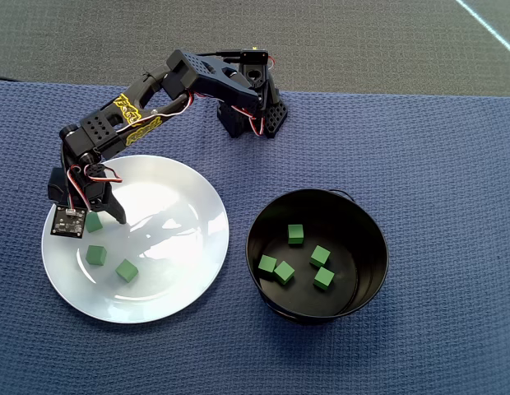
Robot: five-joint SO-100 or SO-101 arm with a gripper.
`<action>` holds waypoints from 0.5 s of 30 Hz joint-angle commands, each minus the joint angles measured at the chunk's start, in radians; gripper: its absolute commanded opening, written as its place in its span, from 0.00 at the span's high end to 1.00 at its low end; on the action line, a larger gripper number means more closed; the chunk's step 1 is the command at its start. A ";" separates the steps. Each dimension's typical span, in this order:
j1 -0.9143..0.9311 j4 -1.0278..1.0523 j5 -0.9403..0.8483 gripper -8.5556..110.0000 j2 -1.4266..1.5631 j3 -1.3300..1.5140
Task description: Pick up the green cubes from the white plate and place them in the black recipient
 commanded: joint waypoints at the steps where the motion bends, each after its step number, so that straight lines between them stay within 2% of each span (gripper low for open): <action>1: -0.003 -0.037 -0.046 0.64 0.015 -0.063; 15: -0.009 -0.064 -0.044 0.78 0.005 -0.054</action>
